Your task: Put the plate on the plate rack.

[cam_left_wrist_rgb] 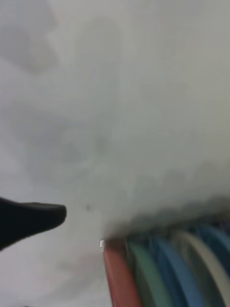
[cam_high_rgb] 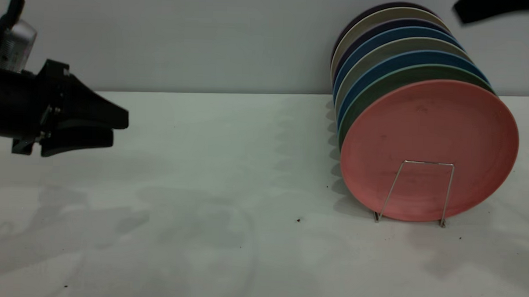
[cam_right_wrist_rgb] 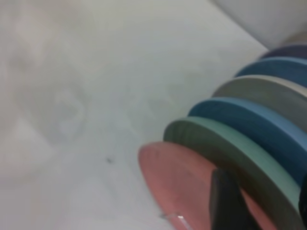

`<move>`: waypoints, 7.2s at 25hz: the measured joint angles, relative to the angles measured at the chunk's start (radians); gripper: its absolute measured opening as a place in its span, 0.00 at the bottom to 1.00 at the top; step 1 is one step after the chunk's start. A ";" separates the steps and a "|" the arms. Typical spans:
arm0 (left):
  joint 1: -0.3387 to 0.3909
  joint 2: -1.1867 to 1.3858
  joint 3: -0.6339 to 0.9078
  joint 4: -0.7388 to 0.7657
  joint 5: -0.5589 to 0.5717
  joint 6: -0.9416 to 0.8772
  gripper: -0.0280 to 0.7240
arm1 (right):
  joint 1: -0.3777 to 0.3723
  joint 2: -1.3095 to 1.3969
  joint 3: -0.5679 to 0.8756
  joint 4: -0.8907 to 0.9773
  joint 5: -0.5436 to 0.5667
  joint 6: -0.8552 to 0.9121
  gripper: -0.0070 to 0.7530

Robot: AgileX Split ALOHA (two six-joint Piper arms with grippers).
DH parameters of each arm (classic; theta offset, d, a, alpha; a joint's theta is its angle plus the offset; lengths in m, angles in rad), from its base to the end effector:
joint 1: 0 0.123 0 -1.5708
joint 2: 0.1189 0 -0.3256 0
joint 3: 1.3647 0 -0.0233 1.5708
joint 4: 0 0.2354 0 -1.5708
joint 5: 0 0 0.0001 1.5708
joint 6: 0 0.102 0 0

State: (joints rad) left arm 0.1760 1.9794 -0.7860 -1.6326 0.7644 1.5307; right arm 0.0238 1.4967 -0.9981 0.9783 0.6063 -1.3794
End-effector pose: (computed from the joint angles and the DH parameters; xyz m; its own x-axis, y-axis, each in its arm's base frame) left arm 0.3344 -0.0122 0.1405 -0.8726 -0.2472 -0.4212 0.1050 0.7473 -0.6561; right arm 0.3022 0.0555 0.3122 -0.4498 -0.4294 -0.7831 -0.6481 0.7603 -0.0446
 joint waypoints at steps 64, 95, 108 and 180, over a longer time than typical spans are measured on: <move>0.000 -1.701 0.239 1.421 0.357 -1.290 0.66 | 0.006 -1.277 0.518 -0.876 0.533 1.142 0.50; -0.082 -1.842 0.300 1.494 0.363 -1.397 0.66 | 0.006 -1.279 0.518 -0.902 0.529 1.197 0.50; -0.082 -1.842 0.300 1.503 0.364 -1.396 0.66 | 0.006 -1.279 0.518 -0.902 0.527 1.197 0.50; -0.171 -2.001 0.300 1.495 0.369 -1.399 0.66 | 0.006 -1.514 0.521 -0.902 0.533 1.197 0.50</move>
State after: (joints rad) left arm 0.0052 -0.0217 -0.4862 -0.1377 1.1337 0.1320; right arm 0.0300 -0.0169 -0.4773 0.0762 1.1389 -0.1828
